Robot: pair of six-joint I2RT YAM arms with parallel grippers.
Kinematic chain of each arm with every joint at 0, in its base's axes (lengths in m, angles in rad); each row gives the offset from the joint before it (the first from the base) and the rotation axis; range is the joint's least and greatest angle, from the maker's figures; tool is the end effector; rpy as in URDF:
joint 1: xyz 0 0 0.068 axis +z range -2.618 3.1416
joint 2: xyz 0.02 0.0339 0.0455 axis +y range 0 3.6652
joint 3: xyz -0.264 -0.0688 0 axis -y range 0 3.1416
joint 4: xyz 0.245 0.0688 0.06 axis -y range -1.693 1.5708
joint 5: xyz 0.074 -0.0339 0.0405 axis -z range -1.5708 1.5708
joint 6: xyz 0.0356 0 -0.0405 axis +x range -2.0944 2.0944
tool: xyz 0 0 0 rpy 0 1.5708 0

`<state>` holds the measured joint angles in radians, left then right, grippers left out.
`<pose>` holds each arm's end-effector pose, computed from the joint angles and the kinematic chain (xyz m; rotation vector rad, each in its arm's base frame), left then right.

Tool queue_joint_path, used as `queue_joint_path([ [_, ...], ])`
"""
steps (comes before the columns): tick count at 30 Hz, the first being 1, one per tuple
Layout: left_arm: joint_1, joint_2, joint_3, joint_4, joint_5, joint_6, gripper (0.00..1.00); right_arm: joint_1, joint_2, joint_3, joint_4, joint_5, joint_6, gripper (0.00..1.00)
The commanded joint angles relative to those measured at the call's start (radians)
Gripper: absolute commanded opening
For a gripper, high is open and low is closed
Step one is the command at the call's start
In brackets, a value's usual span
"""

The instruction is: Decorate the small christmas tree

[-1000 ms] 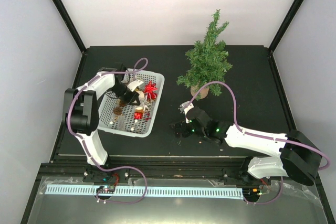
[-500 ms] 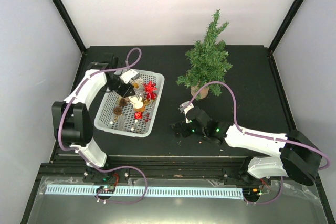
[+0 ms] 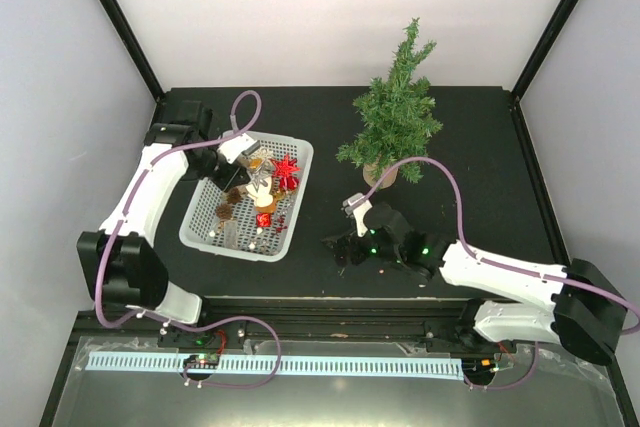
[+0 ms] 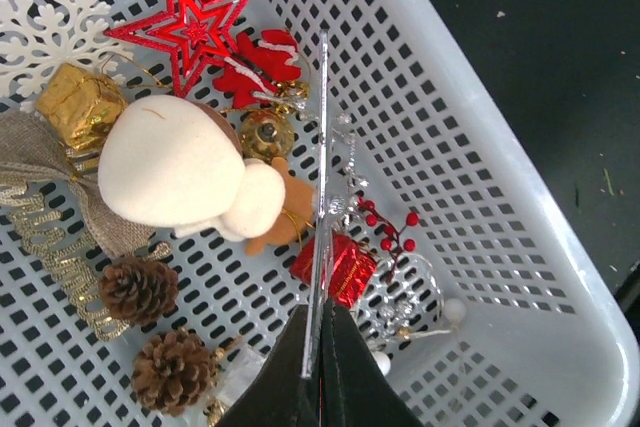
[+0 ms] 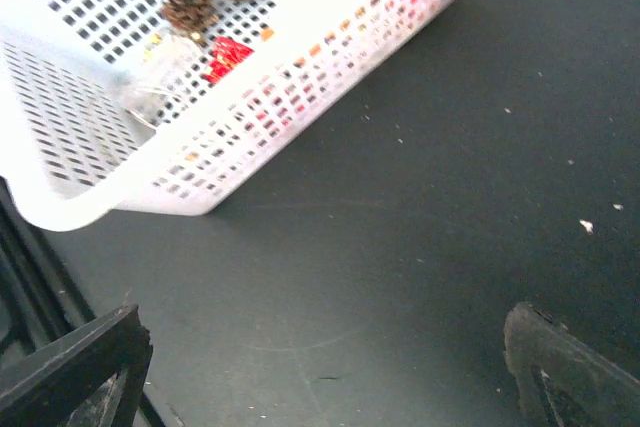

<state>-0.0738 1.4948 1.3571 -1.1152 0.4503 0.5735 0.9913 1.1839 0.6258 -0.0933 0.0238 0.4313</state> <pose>0.2821 -0.0364 0.3018 0.9473 2.5140 -0.4894 0.1360 0.2063 0.2127 -0.6305 2.2421 0.7317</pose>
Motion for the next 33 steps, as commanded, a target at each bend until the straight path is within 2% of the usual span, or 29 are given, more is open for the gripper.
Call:
queue_joint_path([
  [1, 0.006, -0.069, 0.018, -0.089, 0.034, 0.027, 0.02, -0.002, -0.058, 0.004, 0.003, -0.046, -0.04, 0.96],
  [8, 0.005, -0.192, -0.009, -0.157, 0.098, 0.101, 0.02, 0.032, -0.143, 0.032, -0.015, -0.076, -0.068, 0.94],
  [16, 0.003, -0.318, -0.097, -0.211, 0.169, 0.17, 0.01, 0.062, -0.183, 0.048, 0.052, -0.116, -0.051, 0.93],
  [19, 0.003, -0.357, -0.108, -0.251, 0.208, 0.207, 0.02, 0.086, -0.174, 0.057, 0.074, -0.132, -0.063, 0.92],
  [27, -0.011, -0.421, -0.138, -0.35, 0.354, 0.305, 0.01, 0.189, -0.087, 0.179, 0.012, -0.04, -0.123, 0.91],
  [33, -0.026, -0.445, -0.15, -0.434, 0.412, 0.378, 0.01, 0.211, -0.076, 0.264, -0.031, -0.025, -0.151, 0.91],
])
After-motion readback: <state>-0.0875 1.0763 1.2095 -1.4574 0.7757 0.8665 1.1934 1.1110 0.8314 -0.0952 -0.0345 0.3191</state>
